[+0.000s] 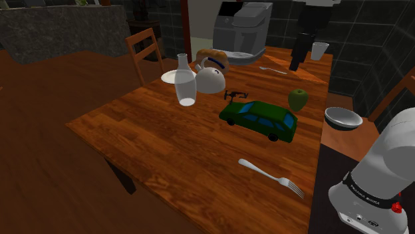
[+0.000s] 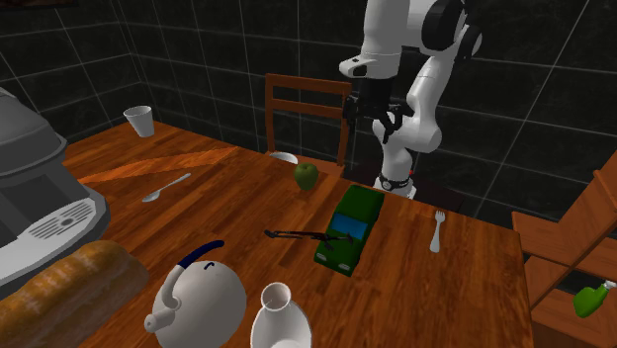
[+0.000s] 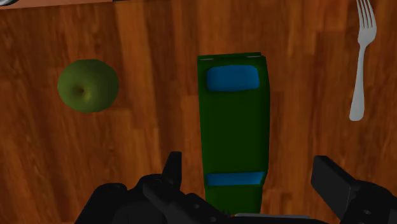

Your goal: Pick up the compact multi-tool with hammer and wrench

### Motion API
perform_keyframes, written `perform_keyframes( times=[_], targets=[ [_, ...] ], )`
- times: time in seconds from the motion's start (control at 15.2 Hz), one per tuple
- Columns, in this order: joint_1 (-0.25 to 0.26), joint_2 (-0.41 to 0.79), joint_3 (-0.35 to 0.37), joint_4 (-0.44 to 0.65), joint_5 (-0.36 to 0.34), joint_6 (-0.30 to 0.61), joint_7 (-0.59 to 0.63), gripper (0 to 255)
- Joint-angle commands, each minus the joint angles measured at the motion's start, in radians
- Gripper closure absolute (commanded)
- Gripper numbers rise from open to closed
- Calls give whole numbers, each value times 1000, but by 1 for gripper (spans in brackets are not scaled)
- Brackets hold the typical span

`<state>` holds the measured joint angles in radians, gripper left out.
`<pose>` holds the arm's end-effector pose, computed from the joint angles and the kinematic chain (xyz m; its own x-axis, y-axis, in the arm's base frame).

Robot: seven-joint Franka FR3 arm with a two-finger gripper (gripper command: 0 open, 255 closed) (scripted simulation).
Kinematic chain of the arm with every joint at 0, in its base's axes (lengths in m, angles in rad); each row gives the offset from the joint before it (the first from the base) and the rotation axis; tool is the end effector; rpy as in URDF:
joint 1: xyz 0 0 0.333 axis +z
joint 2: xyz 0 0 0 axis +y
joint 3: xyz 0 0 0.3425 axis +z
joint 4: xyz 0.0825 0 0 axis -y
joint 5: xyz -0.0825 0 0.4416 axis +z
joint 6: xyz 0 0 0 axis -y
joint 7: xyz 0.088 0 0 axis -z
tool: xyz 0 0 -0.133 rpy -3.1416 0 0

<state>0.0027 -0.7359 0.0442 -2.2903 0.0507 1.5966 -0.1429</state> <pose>0.3643 0.0276 0.6025 0.9832 0.1773 0.0443 0.1781 -0.9839 -0.0149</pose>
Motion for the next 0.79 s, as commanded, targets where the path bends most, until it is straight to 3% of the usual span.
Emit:
perform_keyframes(
  times=[0.0,0.33,0.73],
  targets=[
    [0,0,0,0,0,0,0,0],
    [-78,170,116,44,30,104,319,0],
    [-170,404,217,149,12,197,696,0]
  ],
)
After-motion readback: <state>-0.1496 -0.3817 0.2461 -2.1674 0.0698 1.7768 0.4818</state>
